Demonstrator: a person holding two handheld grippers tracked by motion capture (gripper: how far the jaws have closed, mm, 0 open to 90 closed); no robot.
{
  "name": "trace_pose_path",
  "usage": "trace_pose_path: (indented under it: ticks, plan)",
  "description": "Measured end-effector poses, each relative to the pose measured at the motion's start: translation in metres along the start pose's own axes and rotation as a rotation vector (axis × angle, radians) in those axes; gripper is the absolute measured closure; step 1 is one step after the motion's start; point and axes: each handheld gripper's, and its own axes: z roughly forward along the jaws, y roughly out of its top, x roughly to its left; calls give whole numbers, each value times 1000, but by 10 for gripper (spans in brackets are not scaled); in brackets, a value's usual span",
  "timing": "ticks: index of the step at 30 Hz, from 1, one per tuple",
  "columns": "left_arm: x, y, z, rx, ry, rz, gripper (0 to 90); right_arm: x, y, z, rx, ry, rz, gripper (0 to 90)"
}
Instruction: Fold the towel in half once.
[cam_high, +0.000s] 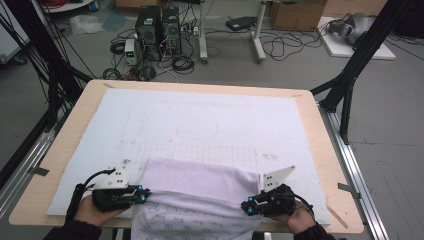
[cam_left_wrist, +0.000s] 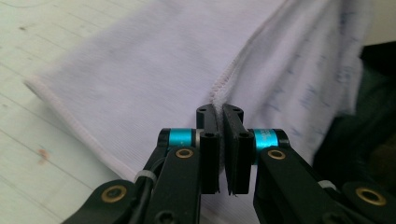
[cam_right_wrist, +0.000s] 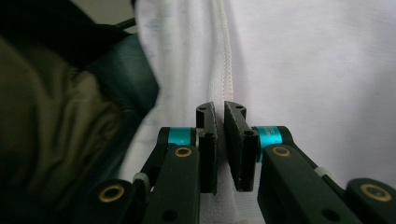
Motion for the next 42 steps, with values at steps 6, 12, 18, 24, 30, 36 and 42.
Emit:
trace_pose_path:
  ticks: [6, 12, 18, 24, 30, 36, 42]
  plan:
    - [-7, -3, -11, -11, -43, 7, 618, 5, 6, -14, -44, -24, -18, 651]
    - [12, 11, -11, -50, 54, -16, 570, -23, 11, -32, -78, -217, 53, 596]
    - [43, 21, 8, -65, 156, -62, 563, -50, 11, -26, -43, -350, 82, 554]
    - [65, 25, 25, -39, 202, -98, 547, -69, 1, -28, -7, -389, 133, 645]
    - [82, 24, 39, 9, 240, -141, 469, -71, -4, -25, -12, -352, 148, 509]
    - [92, 20, 48, 49, 239, -182, 451, -74, -4, -24, -3, -368, 141, 580]
    - [90, 20, 49, 45, 192, -154, 712, -75, -1, -19, 30, -318, 97, 849]
